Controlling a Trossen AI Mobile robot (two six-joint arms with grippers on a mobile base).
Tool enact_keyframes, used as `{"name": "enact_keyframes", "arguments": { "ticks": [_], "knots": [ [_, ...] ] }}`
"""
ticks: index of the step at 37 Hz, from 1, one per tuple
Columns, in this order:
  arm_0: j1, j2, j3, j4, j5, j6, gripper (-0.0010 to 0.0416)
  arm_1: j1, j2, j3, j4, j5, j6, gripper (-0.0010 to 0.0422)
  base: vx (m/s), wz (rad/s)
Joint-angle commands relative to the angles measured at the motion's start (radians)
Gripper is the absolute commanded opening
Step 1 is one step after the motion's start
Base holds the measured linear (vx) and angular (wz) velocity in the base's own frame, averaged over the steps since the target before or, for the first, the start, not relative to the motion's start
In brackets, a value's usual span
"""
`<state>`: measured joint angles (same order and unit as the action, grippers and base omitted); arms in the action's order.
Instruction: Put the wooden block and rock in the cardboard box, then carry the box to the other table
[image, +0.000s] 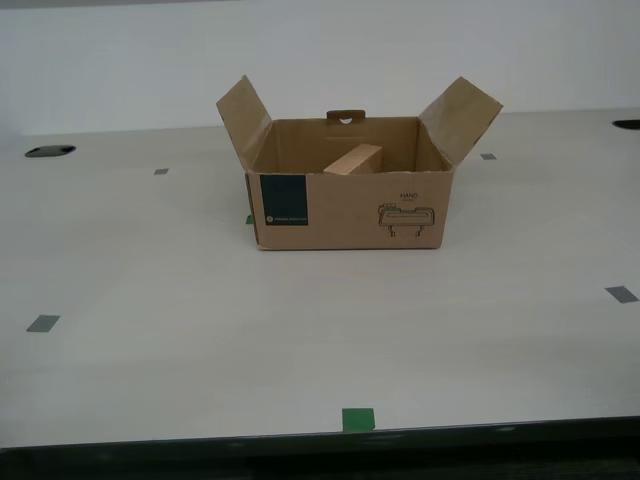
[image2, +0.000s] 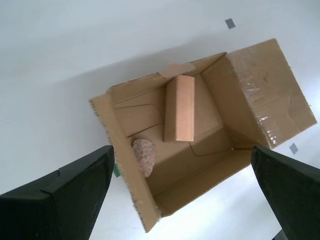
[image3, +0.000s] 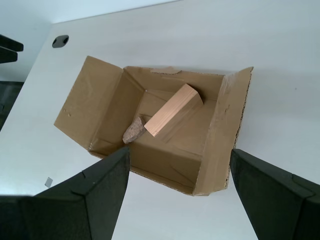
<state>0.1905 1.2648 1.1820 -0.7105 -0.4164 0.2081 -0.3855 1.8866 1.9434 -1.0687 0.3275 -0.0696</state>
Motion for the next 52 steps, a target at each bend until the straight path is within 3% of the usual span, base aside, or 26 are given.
{"name": "enact_keyframes", "arguments": {
  "ticks": [1, 8, 14, 24, 28, 33, 40, 44, 47, 52],
  "knots": [
    [-0.008, 0.000, 0.024, -0.013, 0.002, 0.026, 0.0275, 0.017, 0.000, 0.001, -0.004, 0.002, -0.001, 0.0373, 0.000, 0.000],
    [-0.052, 0.024, 0.074, -0.114, 0.002, 0.028, 0.0275, 0.027, 0.000, -0.001, -0.032, 0.002, 0.000, 0.0373, 0.000, 0.000],
    [-0.084, 0.072, 0.089, -0.171, 0.002, 0.002, 0.0274, 0.031, 0.000, -0.023, -0.047, 0.002, 0.002, 0.0373, 0.000, 0.000],
    [-0.085, 0.201, 0.089, -0.169, -0.008, -0.026, 0.0261, 0.034, 0.000, -0.097, -0.051, 0.003, 0.009, 0.0373, 0.000, 0.000],
    [-0.085, 0.269, 0.089, -0.167, -0.043, -0.036, 0.0259, 0.036, 0.000, -0.125, -0.049, 0.003, 0.011, 0.0373, 0.000, 0.000],
    [-0.085, 0.343, 0.089, -0.141, -0.059, -0.071, 0.0273, 0.037, 0.000, -0.148, -0.029, 0.004, 0.010, 0.0373, 0.000, 0.000],
    [-0.085, 0.422, 0.089, -0.089, -0.059, -0.075, 0.0286, 0.037, 0.000, -0.202, -0.009, 0.005, 0.010, 0.0373, 0.000, 0.000],
    [-0.085, 0.463, 0.089, -0.060, -0.065, -0.077, 0.0293, 0.038, 0.000, -0.255, 0.028, 0.061, 0.008, 0.0373, 0.000, 0.000],
    [-0.085, 0.496, 0.089, -0.044, -0.103, -0.077, 0.0298, 0.037, 0.000, -0.299, 0.071, 0.114, -0.008, 0.0373, 0.000, 0.000],
    [-0.084, 0.544, 0.089, -0.008, -0.124, -0.075, 0.0309, 0.038, 0.007, -0.338, 0.114, 0.103, -0.026, 0.0373, 0.000, 0.000]
  ]
}}
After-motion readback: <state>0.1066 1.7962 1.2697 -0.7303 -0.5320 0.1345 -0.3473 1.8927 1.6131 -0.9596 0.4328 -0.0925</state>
